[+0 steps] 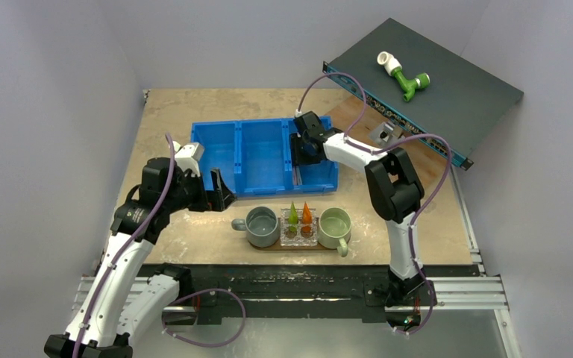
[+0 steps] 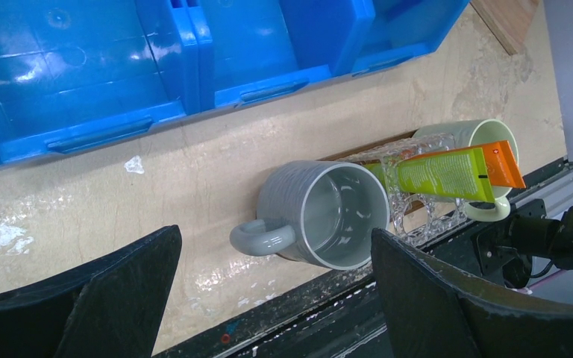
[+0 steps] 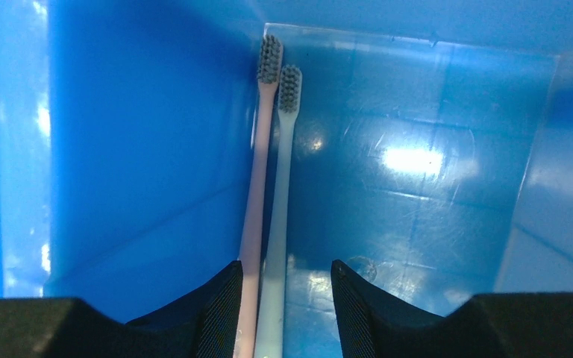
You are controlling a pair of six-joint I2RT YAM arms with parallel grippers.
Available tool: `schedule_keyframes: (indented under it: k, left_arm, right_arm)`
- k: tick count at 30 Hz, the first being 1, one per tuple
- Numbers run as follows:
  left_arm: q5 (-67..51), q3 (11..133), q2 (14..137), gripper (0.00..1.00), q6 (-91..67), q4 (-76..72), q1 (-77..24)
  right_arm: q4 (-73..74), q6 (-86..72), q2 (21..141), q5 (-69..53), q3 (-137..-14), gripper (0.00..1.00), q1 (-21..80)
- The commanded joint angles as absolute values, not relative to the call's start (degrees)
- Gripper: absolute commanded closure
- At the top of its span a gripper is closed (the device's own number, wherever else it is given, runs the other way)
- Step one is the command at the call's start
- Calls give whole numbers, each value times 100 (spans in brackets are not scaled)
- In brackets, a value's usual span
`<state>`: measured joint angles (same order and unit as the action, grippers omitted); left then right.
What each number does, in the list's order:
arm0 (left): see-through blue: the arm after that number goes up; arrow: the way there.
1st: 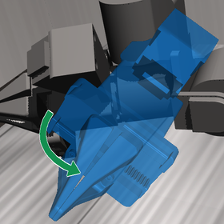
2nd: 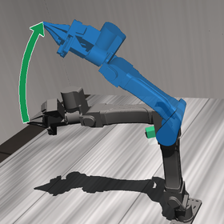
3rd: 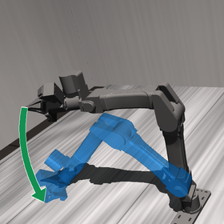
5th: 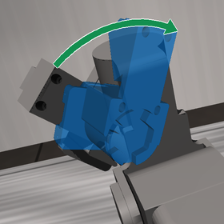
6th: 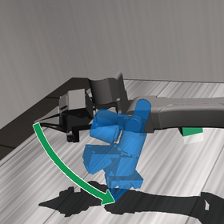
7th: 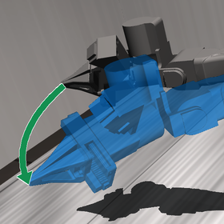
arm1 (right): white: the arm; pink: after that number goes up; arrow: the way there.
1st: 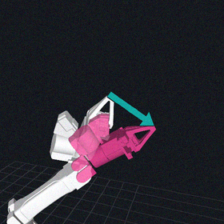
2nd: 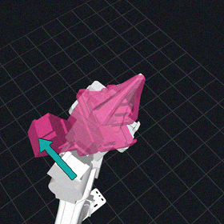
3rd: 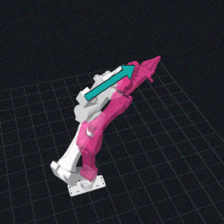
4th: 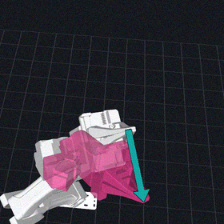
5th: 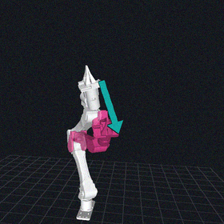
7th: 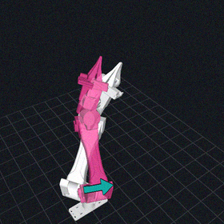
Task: Prepare toiletry sets of a toothbrush and toothpaste on the tray
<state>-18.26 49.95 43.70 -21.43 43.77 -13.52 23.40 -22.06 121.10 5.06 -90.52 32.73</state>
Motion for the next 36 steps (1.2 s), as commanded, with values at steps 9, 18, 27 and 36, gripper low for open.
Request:
schedule_keyframes:
  k: [9, 18, 27, 36]
  left_arm:
    - [-1992, 5007, 4349, 2, -2039, 4112, -1327]
    - [-1982, 5010, 4368, 2, -2036, 4096, -1327]
    - [-1992, 5013, 4402, 2, -2040, 4088, -1327]
    - [-2002, 5014, 4377, 2, -2042, 4088, -1327]
  right_arm:
    - [2813, -1986, 12560, 1157, -9366, 49, 3540]
    - [2823, -1868, 12546, 1399, -9209, 58, 3546]
    - [2806, -1837, 12495, 1349, -9152, 79, 3549]
    - [2877, -1831, 12337, 1406, -9180, 100, 3545]
